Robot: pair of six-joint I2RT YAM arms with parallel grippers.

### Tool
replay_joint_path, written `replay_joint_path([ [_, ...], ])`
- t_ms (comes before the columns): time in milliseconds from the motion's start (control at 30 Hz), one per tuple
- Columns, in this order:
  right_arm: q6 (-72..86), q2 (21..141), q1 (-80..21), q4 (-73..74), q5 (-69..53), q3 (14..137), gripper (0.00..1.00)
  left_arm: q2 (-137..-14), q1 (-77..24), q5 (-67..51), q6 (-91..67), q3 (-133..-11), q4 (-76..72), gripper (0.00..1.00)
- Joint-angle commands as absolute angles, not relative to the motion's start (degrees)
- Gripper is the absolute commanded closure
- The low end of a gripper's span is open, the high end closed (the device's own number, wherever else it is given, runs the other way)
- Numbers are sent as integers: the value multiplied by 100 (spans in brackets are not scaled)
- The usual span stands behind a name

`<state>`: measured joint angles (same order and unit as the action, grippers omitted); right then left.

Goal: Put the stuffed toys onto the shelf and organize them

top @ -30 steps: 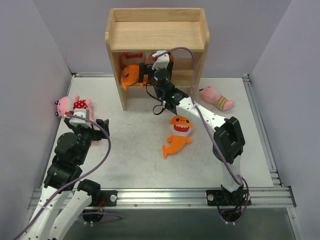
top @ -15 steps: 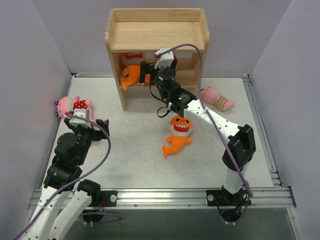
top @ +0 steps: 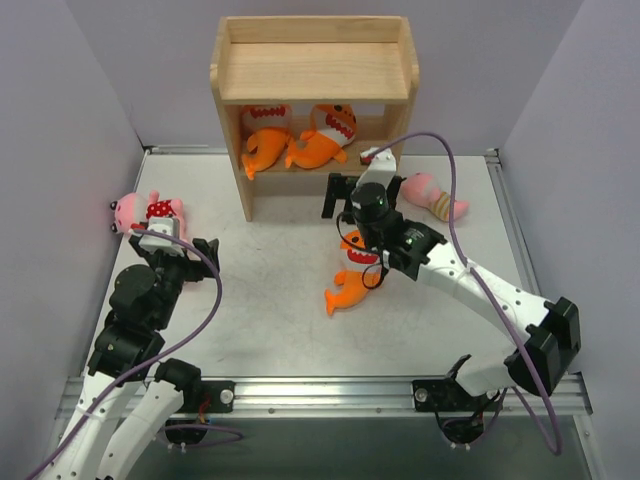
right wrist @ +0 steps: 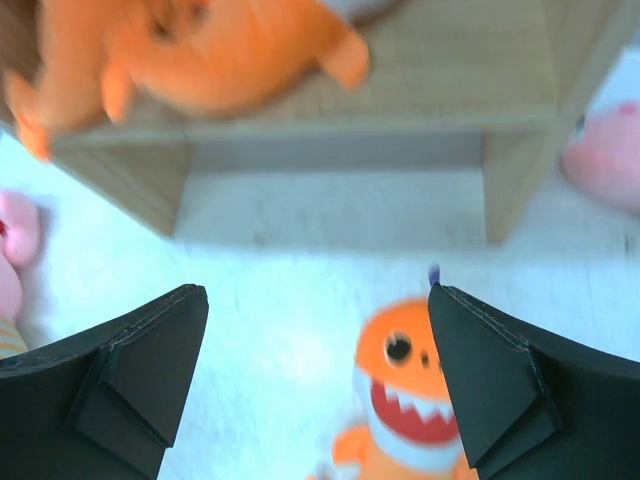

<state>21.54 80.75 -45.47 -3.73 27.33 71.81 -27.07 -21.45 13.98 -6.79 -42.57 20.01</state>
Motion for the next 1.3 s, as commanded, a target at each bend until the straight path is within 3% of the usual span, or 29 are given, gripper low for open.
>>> replay_joint_path([
  [0, 3118, 7533, -4781, 420, 3102, 6541, 3, -2742, -2180, 1283, -659, -4271, 1916, 6],
  [200, 4498, 6997, -5343, 808, 3437, 5355, 5, -2786, -2171, 1266, -650, -4271, 1925, 6],
  [533, 5958, 7031, -5572, 1125, 3577, 4545, 9, -2821, -2171, 1274, -650, -4272, 1942, 6],
  [1267, 6126, 8165, -4975, -342, 2488, 3841, 23, -2909, -2153, 1283, -642, -4289, 1942, 6],
])
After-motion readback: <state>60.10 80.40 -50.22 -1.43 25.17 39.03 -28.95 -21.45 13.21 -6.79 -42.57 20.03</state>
